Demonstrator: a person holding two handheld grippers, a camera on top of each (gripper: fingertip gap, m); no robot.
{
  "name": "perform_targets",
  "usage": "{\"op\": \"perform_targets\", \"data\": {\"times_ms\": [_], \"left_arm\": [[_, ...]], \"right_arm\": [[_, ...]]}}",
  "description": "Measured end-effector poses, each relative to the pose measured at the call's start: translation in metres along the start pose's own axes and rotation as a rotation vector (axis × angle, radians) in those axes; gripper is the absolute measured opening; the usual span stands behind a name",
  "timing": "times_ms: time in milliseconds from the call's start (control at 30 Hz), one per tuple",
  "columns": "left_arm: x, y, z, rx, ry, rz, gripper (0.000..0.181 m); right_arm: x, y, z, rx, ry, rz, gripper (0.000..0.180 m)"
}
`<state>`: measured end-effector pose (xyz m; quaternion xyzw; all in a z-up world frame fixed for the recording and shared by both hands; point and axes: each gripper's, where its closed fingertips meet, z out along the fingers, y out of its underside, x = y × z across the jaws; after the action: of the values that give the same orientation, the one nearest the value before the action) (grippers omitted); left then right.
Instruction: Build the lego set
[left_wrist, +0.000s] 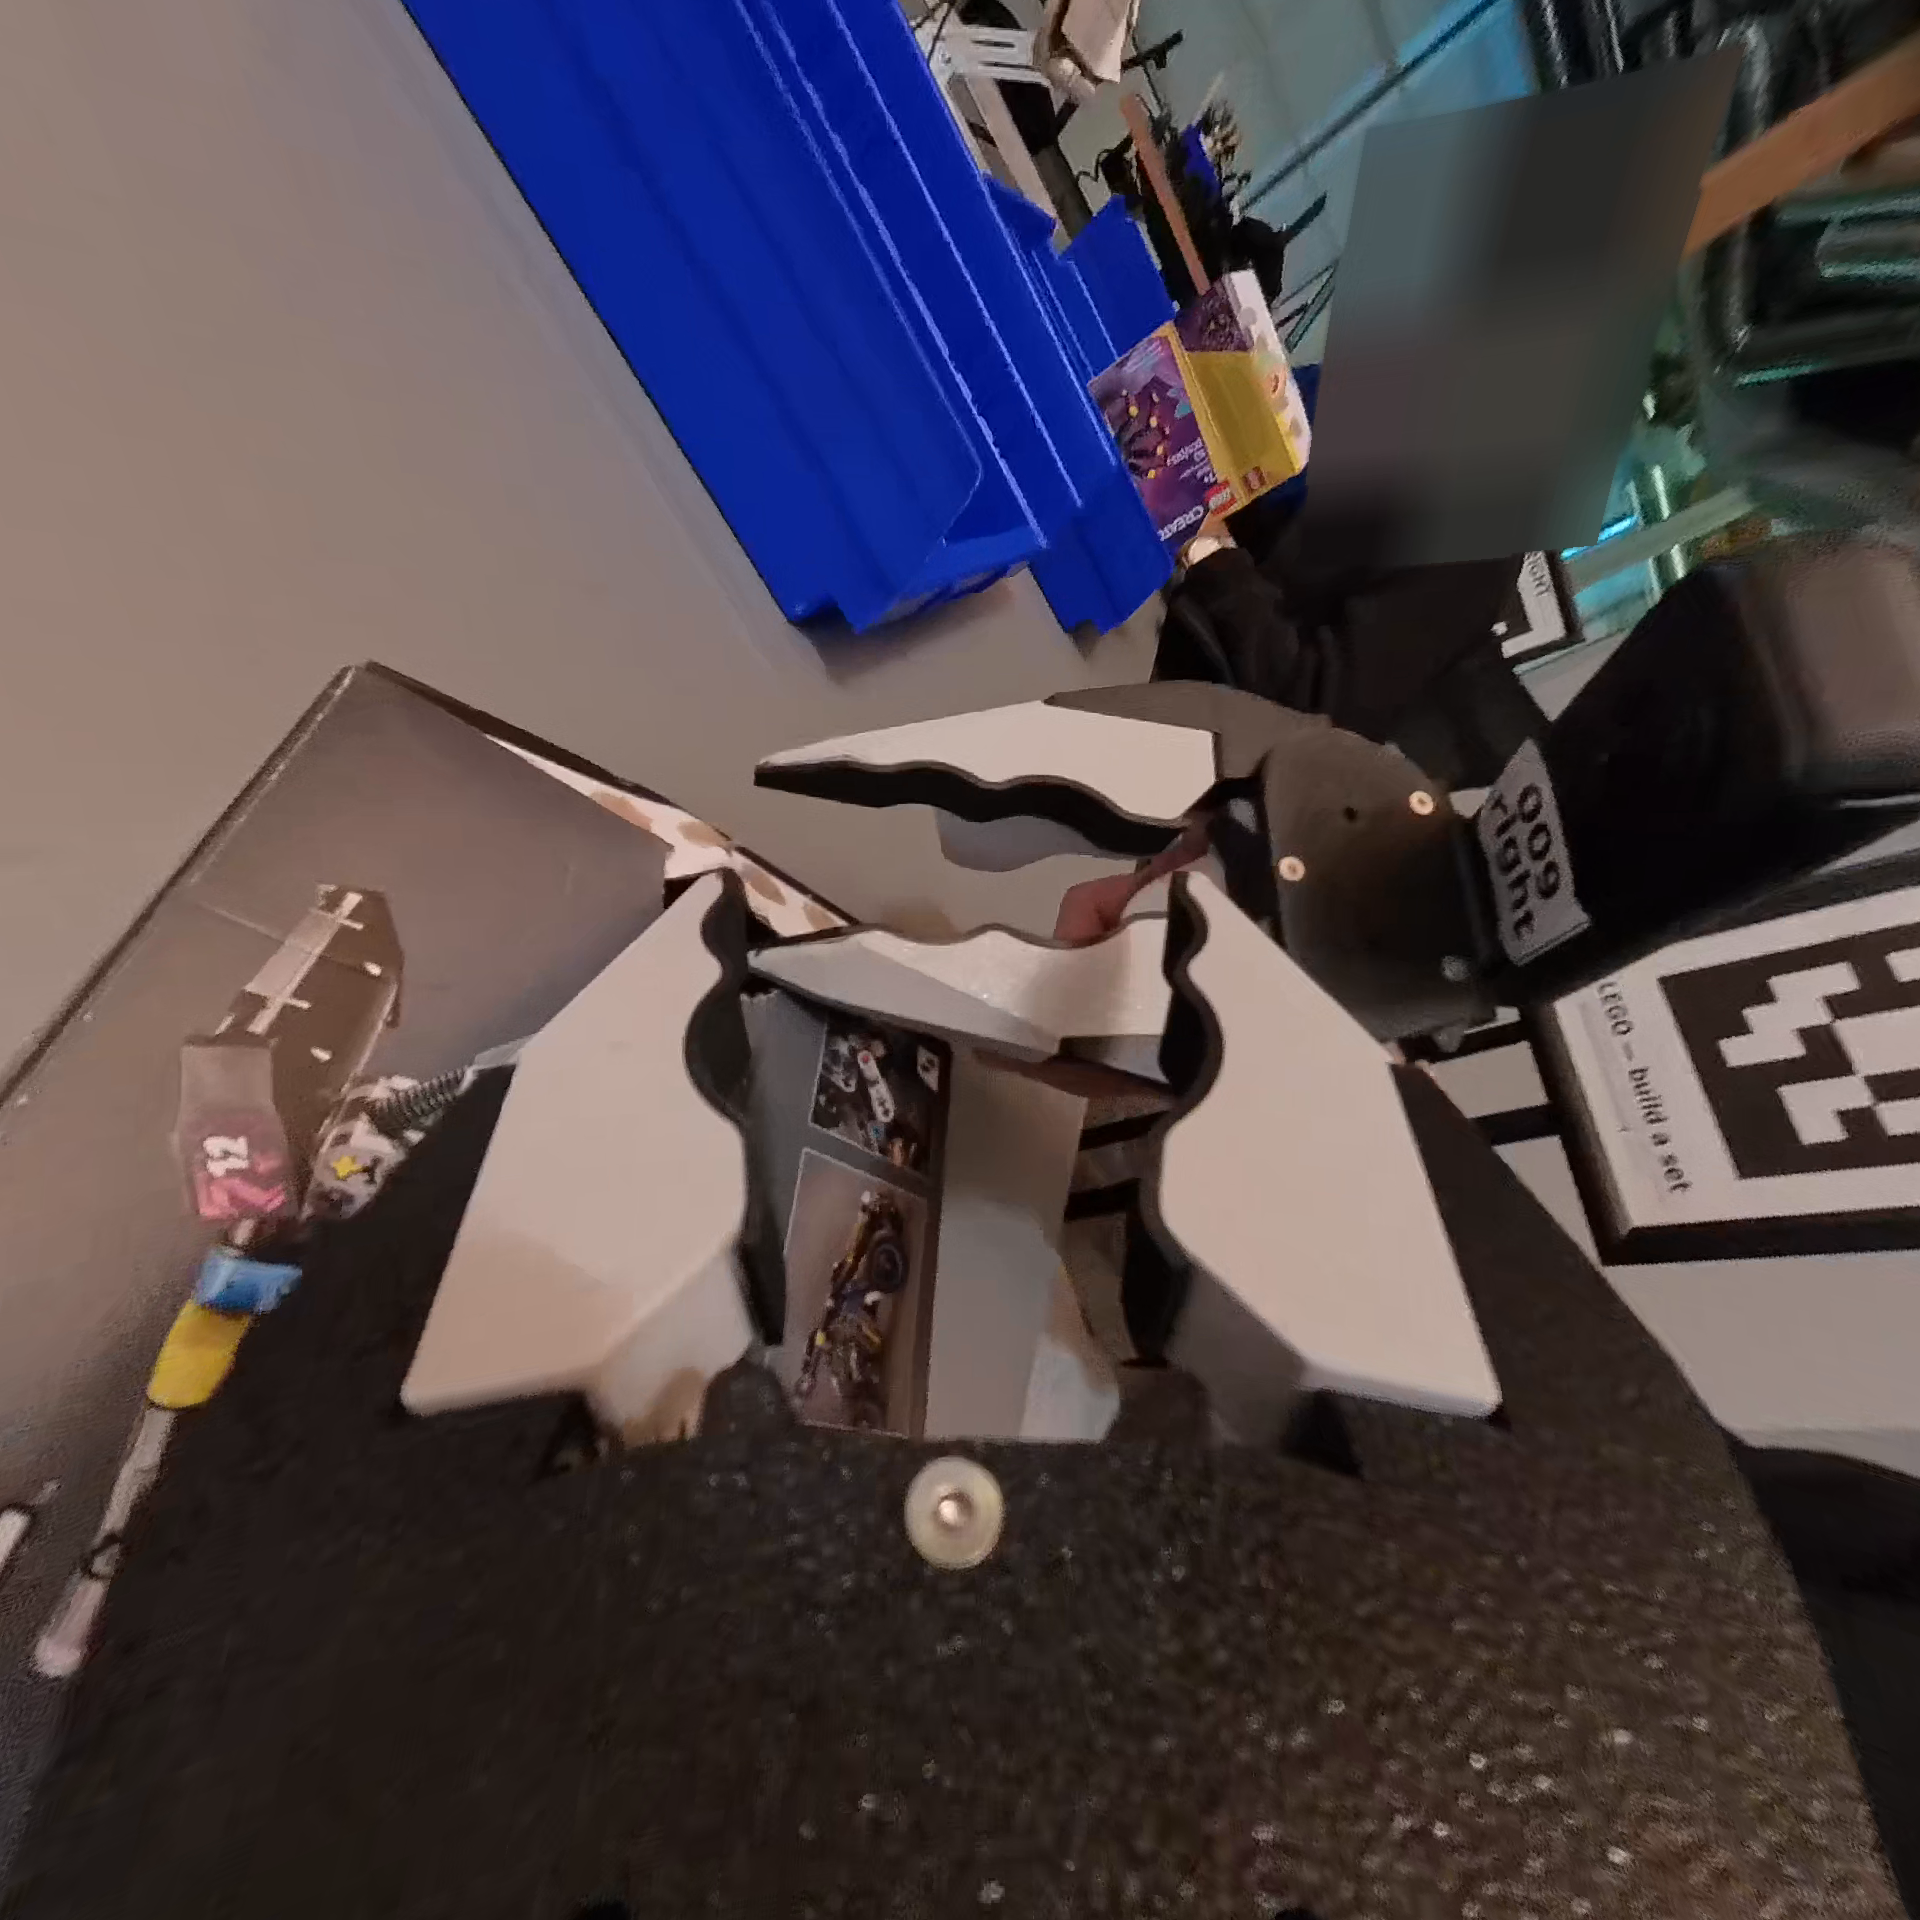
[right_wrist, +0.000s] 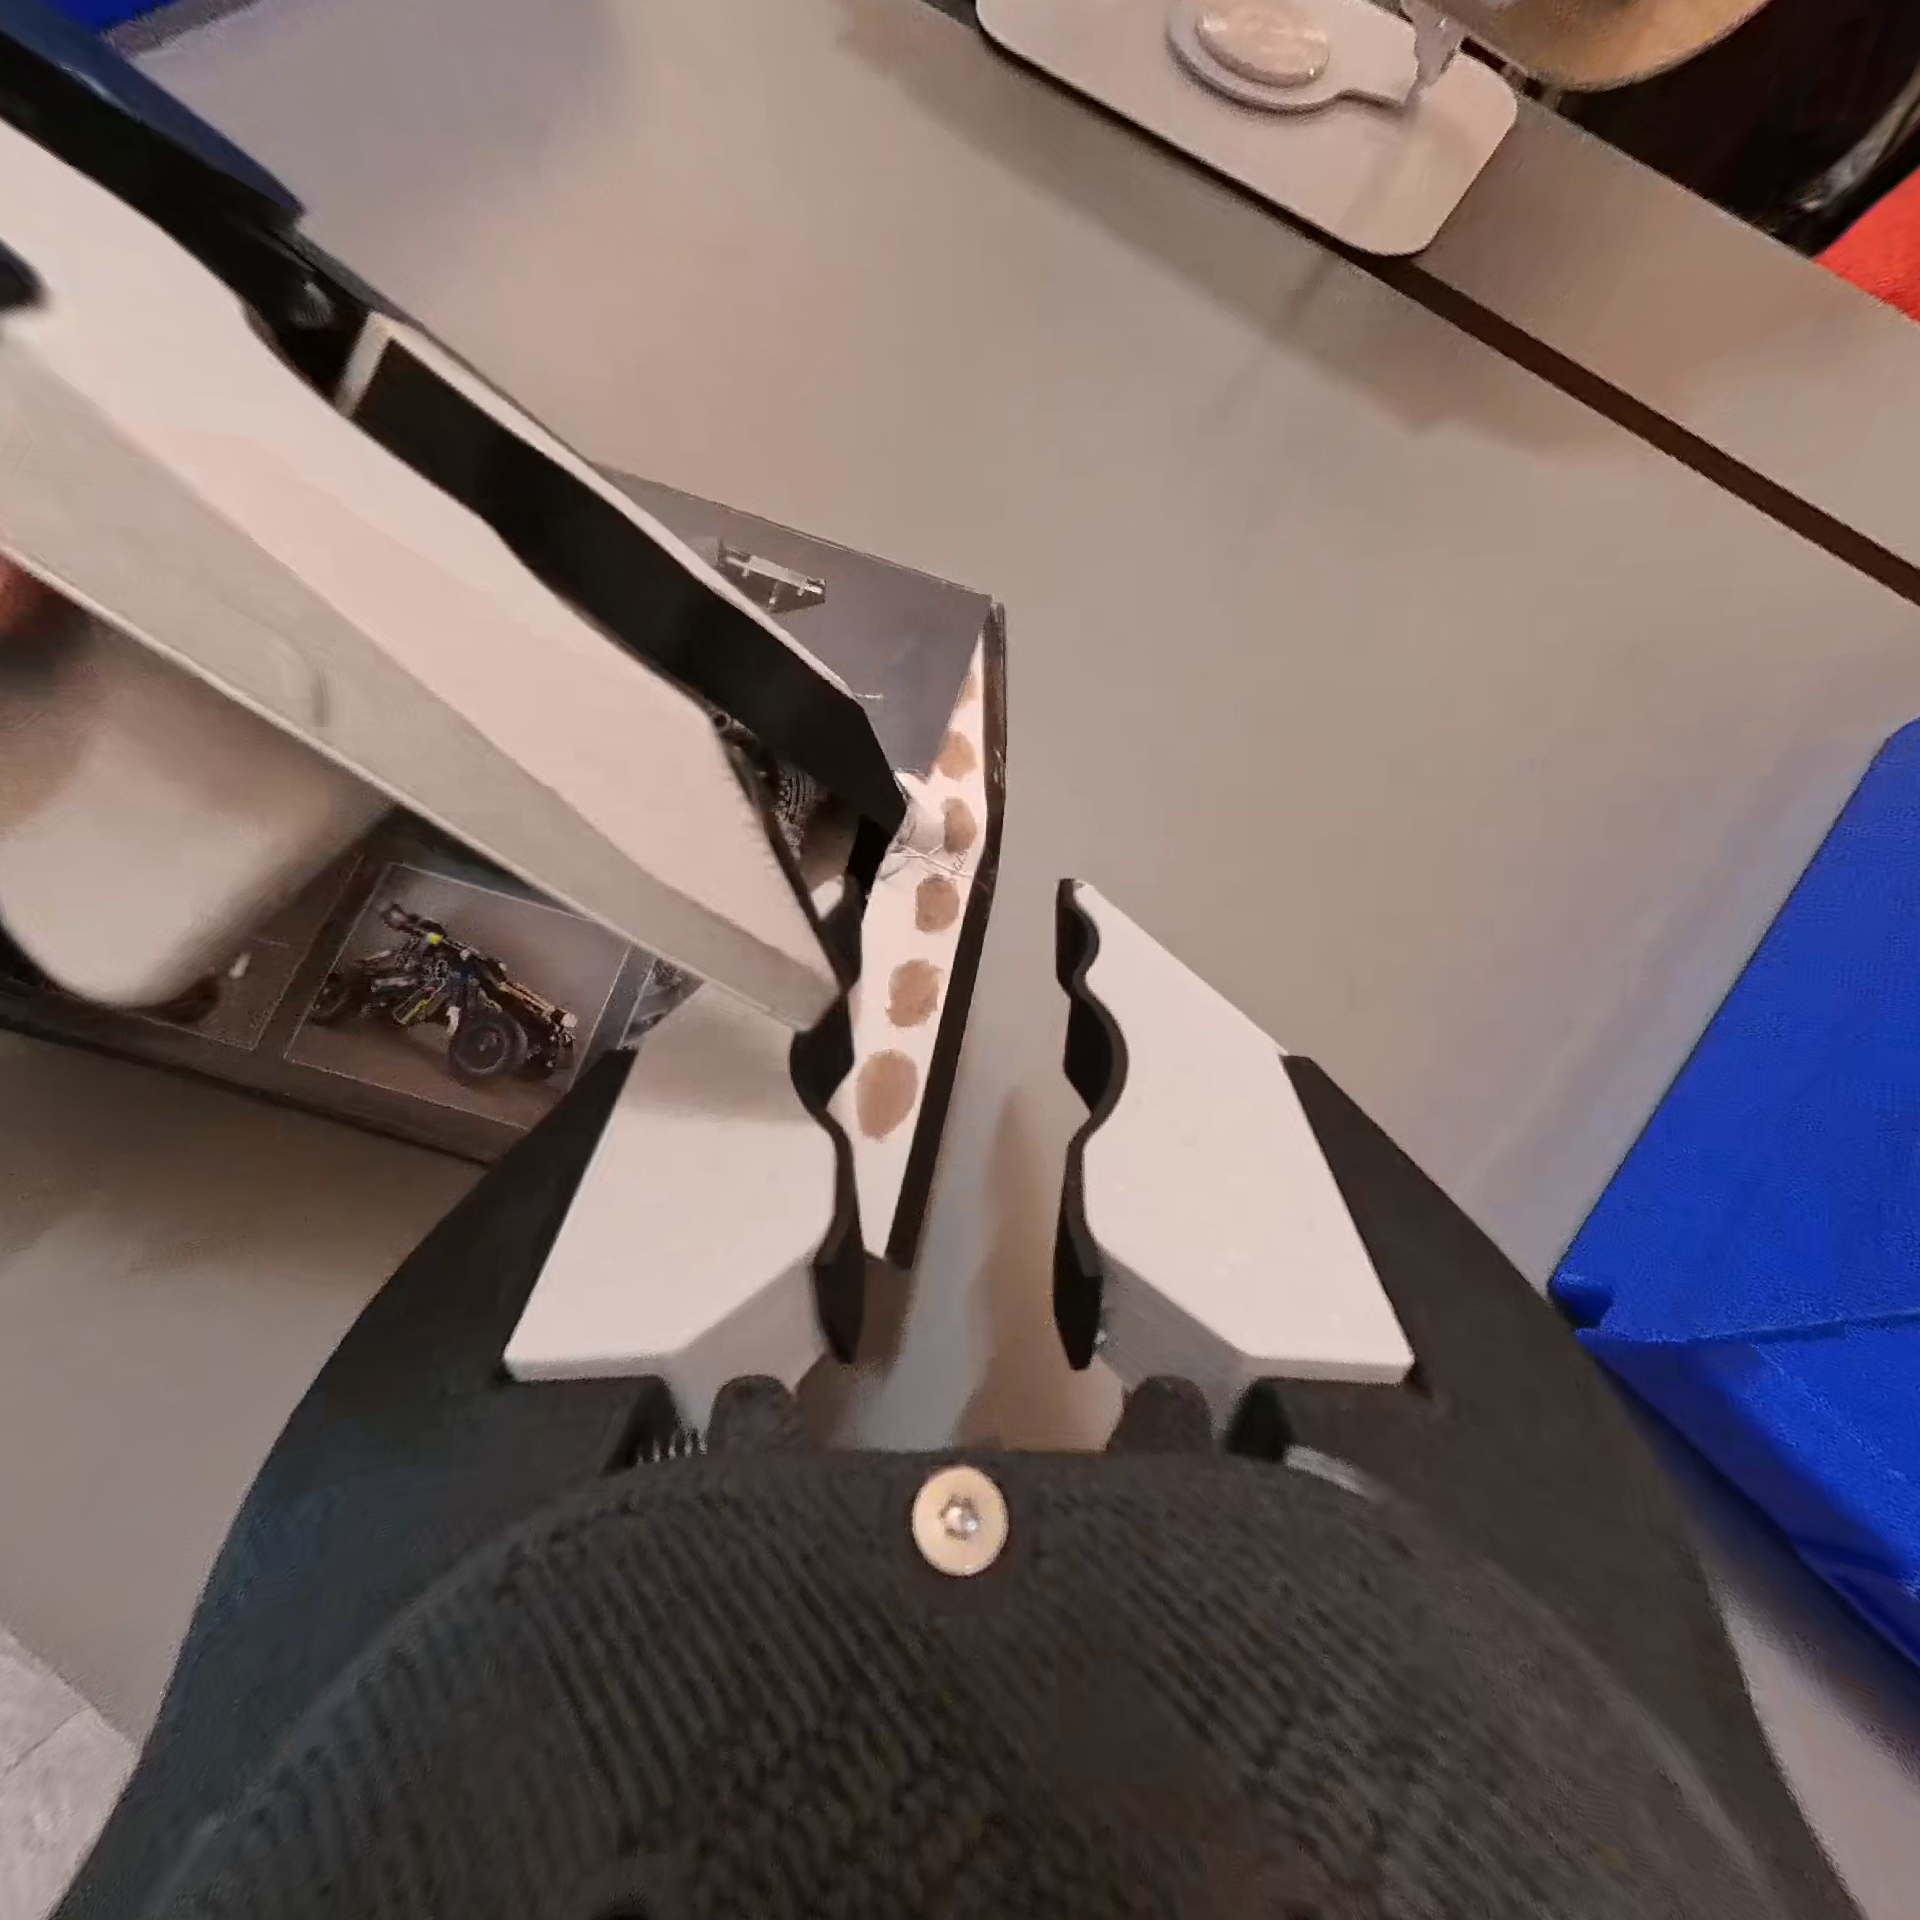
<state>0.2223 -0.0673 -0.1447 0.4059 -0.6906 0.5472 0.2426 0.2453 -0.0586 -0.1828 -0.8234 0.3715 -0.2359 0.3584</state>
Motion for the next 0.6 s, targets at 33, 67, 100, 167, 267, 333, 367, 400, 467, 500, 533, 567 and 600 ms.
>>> {"op": "perform_targets", "data": {"times_ms": [33,67,100,167,267,333,367,400,467,500,533,567,600], "left_arm": [[0.001,-0.001,-0.001,0.009,0.001,-0.015,0.083],[0.005,-0.003,-0.002,0.018,0.01,-0.011,0.081],[0.02,-0.004,-0.005,0.031,0.091,0.012,0.054],[0.039,-0.005,-0.013,0.021,0.167,0.0,0.058],[0.03,-0.007,-0.032,0.021,0.059,0.144,0.063],[0.0,-0.005,-0.053,-0.007,-0.178,0.401,0.075],[-0.02,-0.005,-0.068,-0.032,-0.338,0.532,0.082],[-0.037,-0.003,-0.081,-0.064,-0.471,0.641,0.088],[-0.052,0.006,-0.096,-0.139,-0.574,0.746,0.088],[-0.057,0.009,-0.098,-0.15,-0.586,0.747,0.088],[-0.061,0.01,-0.098,-0.147,-0.59,0.737,0.083],[-0.066,0.013,-0.097,-0.152,-0.588,0.722,0.072],[-0.072,0.018,-0.096,-0.171,-0.583,0.703,0.064]], "right_arm": [[0.0,-0.001,0.001,0.0,0.003,-0.004,0.036],[0.001,-0.002,0.002,0.0,0.014,-0.016,0.036],[0.0,-0.001,0.003,-0.01,0.024,-0.039,0.035],[0.0,-0.002,0.003,-0.022,0.043,-0.07,0.031],[0.002,-0.004,0.004,-0.016,0.072,-0.086,0.033],[0.003,-0.006,0.003,-0.014,0.077,-0.079,0.037],[0.003,-0.007,0.004,-0.017,0.079,-0.091,0.038],[0.002,-0.008,0.005,-0.019,0.078,-0.106,0.036],[0.001,-0.013,0.008,-0.005,0.068,-0.101,0.037],[-0.001,-0.017,0.009,0.002,0.051,-0.092,0.039],[-0.003,-0.02,0.011,0.005,0.041,-0.093,0.04],[-0.003,-0.02,0.014,-0.002,0.038,-0.1,0.039],[-0.003,-0.019,0.018,-0.019,0.041,-0.111,0.039]]}}
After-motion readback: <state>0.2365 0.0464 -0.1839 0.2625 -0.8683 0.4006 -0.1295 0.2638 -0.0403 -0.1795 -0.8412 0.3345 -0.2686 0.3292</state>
